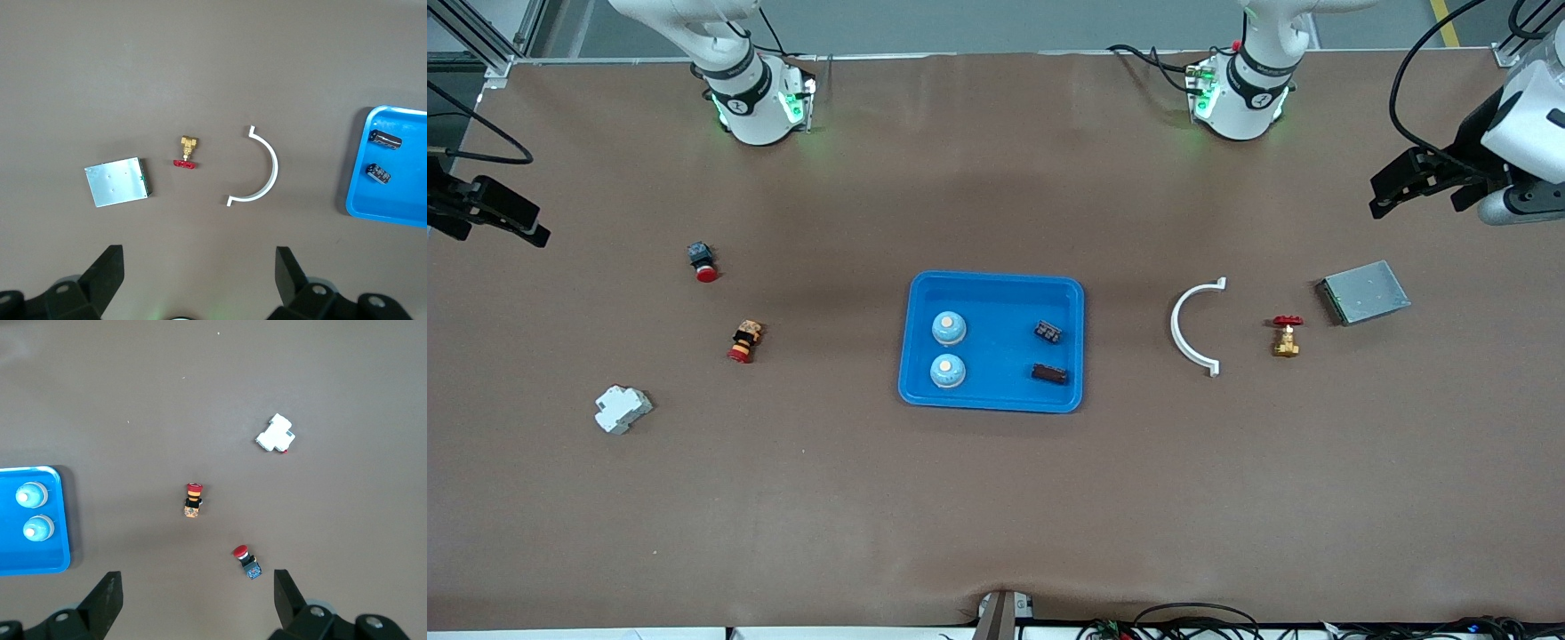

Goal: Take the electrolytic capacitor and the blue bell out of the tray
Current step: 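Raise both grippers from rest and start moving toward the blue tray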

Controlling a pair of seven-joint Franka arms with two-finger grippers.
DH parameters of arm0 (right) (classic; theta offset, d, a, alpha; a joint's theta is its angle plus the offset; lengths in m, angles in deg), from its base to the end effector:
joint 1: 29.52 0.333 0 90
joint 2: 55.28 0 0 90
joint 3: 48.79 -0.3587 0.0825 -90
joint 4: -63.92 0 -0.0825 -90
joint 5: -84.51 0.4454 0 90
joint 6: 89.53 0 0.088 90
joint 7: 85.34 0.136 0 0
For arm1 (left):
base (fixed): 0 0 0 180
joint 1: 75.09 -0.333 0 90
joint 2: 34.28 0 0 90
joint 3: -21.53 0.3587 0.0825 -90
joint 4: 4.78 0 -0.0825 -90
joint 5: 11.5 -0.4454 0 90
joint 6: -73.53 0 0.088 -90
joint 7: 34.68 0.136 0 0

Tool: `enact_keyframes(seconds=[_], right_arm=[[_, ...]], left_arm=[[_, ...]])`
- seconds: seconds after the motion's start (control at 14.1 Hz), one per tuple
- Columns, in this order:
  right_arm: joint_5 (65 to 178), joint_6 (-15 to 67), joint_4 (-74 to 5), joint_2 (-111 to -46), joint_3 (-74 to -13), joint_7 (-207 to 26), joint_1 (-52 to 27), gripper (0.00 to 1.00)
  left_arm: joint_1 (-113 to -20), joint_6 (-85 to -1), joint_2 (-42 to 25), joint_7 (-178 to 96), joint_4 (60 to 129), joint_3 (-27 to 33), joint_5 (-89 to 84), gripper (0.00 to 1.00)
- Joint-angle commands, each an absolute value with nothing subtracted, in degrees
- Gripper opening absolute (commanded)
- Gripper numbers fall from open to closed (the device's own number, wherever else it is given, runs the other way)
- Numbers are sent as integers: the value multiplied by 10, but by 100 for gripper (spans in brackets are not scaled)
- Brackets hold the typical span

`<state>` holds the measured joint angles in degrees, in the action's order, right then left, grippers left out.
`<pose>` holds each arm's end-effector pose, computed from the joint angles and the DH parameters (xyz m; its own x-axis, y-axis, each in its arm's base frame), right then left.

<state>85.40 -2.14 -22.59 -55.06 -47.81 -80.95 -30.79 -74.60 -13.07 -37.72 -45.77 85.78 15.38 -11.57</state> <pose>0.6105 -0.0218 0.6689 0.9932 -0.1149 0.0180 -0.1146 -0.9933 -0.0170 0.5842 -0.0699 0.6638 0.9969 0.0779 -0.0078 0.0778 -0.9969 -0.0093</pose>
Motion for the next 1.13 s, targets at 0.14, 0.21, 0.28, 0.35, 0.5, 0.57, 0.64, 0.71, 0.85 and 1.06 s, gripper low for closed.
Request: enact_keyframes(seconds=[0.14,0.21,0.28,0.35,0.5,0.57,0.64,0.71,0.85,1.06], right_arm=[[853,-37,-214,-556,-481,-806,-310,100],[853,-38,-214,-556,-481,-806,-309,100],[853,-40,-213,-556,-482,-806,-309,100],[853,-40,-214,-556,-482,-804,-309,100],[855,-60,-214,-557,-482,-803,-307,100],[855,-66,-213,-556,-482,-803,-303,100],[856,-67,-214,-556,-483,-803,-300,100],[856,-68,-214,-556,-483,-803,-297,100],[862,-75,-214,-556,-483,-802,-294,100],[873,-88,-215,-555,-483,-725,-264,100]], left_arm=[[-744,-119,-371,-451,844,153,-122,100],[-746,-119,-371,-450,843,153,-122,100],[-746,-119,-371,-450,843,153,-122,100],[-744,-119,-371,-450,843,153,-120,100],[-746,-119,-369,-448,843,153,-116,100],[-747,-119,-366,-448,843,153,-115,100],[-747,-119,-364,-447,843,153,-113,100],[-747,-119,-361,-448,844,154,-114,100],[-744,-119,-332,-450,843,153,-122,100],[-745,-119,-327,-452,846,153,-121,100]])
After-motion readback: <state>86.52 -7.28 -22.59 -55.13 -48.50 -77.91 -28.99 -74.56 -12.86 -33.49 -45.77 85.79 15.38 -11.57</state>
